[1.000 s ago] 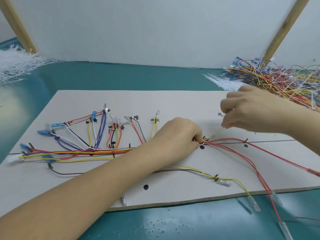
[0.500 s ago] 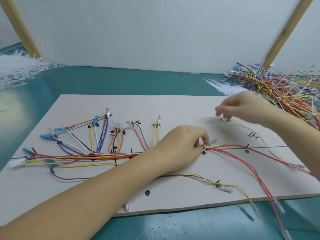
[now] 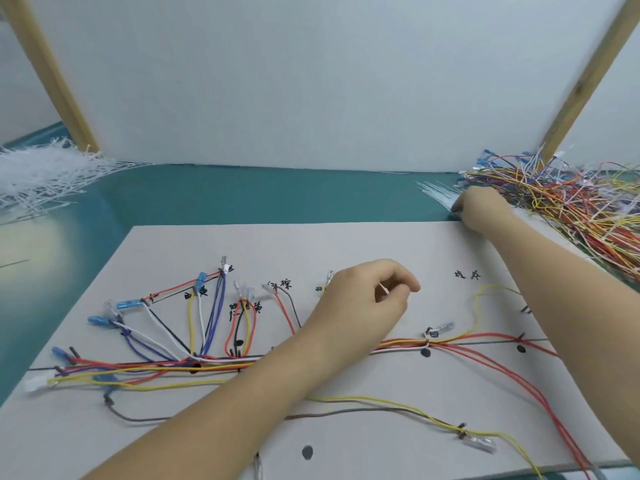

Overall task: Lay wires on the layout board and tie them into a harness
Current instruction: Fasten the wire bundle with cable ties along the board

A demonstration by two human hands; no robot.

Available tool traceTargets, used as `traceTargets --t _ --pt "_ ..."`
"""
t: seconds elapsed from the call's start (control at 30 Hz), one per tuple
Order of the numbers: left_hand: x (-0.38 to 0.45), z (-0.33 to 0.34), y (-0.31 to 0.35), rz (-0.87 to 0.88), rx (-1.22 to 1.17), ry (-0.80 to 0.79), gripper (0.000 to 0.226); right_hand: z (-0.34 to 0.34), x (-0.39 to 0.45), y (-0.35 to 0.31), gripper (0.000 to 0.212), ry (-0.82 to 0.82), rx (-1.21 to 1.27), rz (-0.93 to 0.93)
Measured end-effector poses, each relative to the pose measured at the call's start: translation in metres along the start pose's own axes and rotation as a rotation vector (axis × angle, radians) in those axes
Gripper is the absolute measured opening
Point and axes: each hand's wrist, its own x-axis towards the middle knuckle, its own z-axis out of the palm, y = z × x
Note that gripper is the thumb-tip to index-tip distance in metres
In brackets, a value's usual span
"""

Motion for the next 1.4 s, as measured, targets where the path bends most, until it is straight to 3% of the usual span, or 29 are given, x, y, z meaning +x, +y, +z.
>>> traceTargets --t 0.4,0.57,0.67,0.73,0.83,0.93,1.0,1.1,1.17,1.23,1.33,1.4 --pt "-0.001 0.000 0.001 -0.021 -0.022 -0.030 0.031 -0.002 0.002 -0.002 0.024 0.106 0.178 0.142" --pt "-0.003 0.002 0.000 -0.022 -0.022 -0.041 0.033 -0.007 -0.001 0.005 0.033 0.106 0.328 0.132" --pt "-0.004 0.003 0.000 -0.014 -0.014 -0.052 0.032 -0.016 -0.005 -0.002 0.035 0.156 0.463 0.145" --pt "-0.005 0.002 0.001 -0.005 -0.010 -0.058 0.031 -0.029 -0.012 -0.018 0.030 0.160 0.684 0.136" --pt "-0.002 -0.010 0.009 0.022 -0.014 -0.043 0.029 -0.062 -0.037 -0.060 0.028 0.116 1.103 -0.003" --pt "0.005 -0.051 0.021 0.048 -0.035 0.090 0.029 -0.095 -0.079 -0.107 0.026 0.026 1.284 -0.247" --pt "0.004 -0.088 0.026 0.056 -0.018 0.173 0.023 -0.110 -0.108 -0.131 0.022 -0.100 1.387 -0.379" --pt "-0.016 -0.138 0.017 0.037 0.203 0.138 0.017 -0.120 -0.148 -0.155 0.027 -0.396 1.617 -0.509" --pt "-0.037 -0.158 0.004 0.003 0.407 0.060 0.020 -0.119 -0.168 -0.167 0.035 -0.528 1.648 -0.616" --pt "-0.058 -0.171 -0.010 -0.033 0.541 0.002 0.019 -0.114 -0.180 -0.180 0.034 -0.521 1.581 -0.683" --pt "-0.079 -0.181 -0.026 -0.121 0.536 -0.130 0.008 -0.103 -0.186 -0.201 0.023 -0.462 1.448 -0.673" --pt "-0.086 -0.182 -0.036 -0.178 0.579 -0.254 0.028 -0.095 -0.187 -0.214 0.022 -0.459 1.370 -0.647"
